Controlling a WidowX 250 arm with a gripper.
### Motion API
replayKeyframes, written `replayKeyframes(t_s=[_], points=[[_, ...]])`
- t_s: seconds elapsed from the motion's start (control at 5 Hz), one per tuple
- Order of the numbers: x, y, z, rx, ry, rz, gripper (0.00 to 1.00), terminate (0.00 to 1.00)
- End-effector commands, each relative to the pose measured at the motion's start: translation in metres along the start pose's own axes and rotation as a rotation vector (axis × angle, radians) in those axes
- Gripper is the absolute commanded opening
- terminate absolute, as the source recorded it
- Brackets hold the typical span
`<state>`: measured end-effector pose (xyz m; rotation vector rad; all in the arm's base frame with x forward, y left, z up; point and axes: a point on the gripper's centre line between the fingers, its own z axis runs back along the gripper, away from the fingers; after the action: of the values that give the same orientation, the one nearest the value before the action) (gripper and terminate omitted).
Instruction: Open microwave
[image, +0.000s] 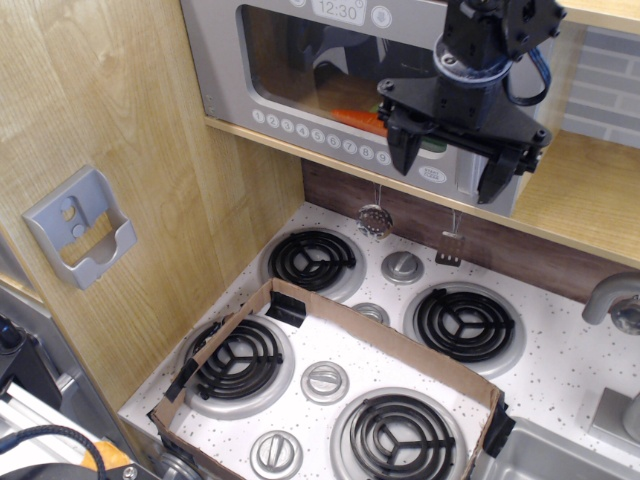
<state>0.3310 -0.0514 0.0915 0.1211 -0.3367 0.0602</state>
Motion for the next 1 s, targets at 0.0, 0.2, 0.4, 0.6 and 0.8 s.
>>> replayKeyframes(t_s=[0.0,0.2,0.4,0.6,0.8], points=[[0.028,-0.003,0.012,-0.03,-0.059,-0.036,1.0,0.0],[0.039,-0.002,0.011,-0.058,-0.061,-0.07,1.0,0.0],[0.046,-0.002,0.011,-0.088,-0.079,-0.102,1.0,0.0],[0.046,0.0,0.008,-0.109,-0.092,-0.12,1.0,0.0],[0.045,0.0,0.007,-0.101,-0.099,-0.114,0.0,0.0]])
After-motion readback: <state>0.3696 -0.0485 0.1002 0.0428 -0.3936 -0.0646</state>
